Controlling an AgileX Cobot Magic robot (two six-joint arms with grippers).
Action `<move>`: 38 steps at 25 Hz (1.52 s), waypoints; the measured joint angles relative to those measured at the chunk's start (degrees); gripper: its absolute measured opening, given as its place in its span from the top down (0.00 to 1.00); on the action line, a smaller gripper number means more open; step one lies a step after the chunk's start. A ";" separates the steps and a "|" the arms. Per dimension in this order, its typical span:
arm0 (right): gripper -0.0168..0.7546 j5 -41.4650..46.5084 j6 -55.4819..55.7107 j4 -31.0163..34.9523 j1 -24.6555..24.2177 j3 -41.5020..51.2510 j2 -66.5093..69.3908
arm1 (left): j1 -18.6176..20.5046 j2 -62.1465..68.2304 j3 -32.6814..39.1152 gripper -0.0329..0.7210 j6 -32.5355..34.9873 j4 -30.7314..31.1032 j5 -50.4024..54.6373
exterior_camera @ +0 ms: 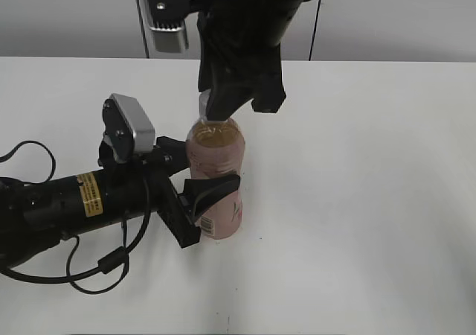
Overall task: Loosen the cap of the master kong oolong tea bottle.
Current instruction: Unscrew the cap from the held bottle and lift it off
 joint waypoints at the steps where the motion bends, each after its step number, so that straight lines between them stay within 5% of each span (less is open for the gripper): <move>1: 0.62 -0.13 1.39 0.02 0.00 0.00 0.00 | 0.00 0.00 0.00 0.43 0.00 0.00 0.00; 3: 0.59 -0.44 3.74 0.31 0.00 0.00 0.00 | 0.00 0.00 0.00 0.43 -0.05 0.00 0.00; 7: 0.32 -1.27 10.94 2.45 0.00 0.12 0.00 | 0.00 0.00 0.00 0.43 -0.51 -0.53 0.05; 9: 0.26 -1.36 16.97 3.62 0.00 -0.21 0.00 | 0.00 0.00 0.00 0.43 -0.51 -0.59 0.05; 14: 0.25 -0.58 39.86 4.54 0.00 -1.85 0.00 | 0.00 0.04 0.00 0.43 -0.58 -0.73 0.05; 21: 0.25 2.84 68.43 -2.12 0.00 -1.94 0.00 | 0.00 0.04 0.00 0.43 -0.59 -0.98 0.11; 33: 0.25 2.22 76.56 -1.20 0.65 -1.94 0.00 | 0.00 0.04 0.00 0.43 -0.64 -1.10 0.11; 38: 0.34 2.15 77.67 -1.38 0.84 -1.94 0.00 | 0.00 0.04 0.00 0.43 -0.64 -1.10 0.11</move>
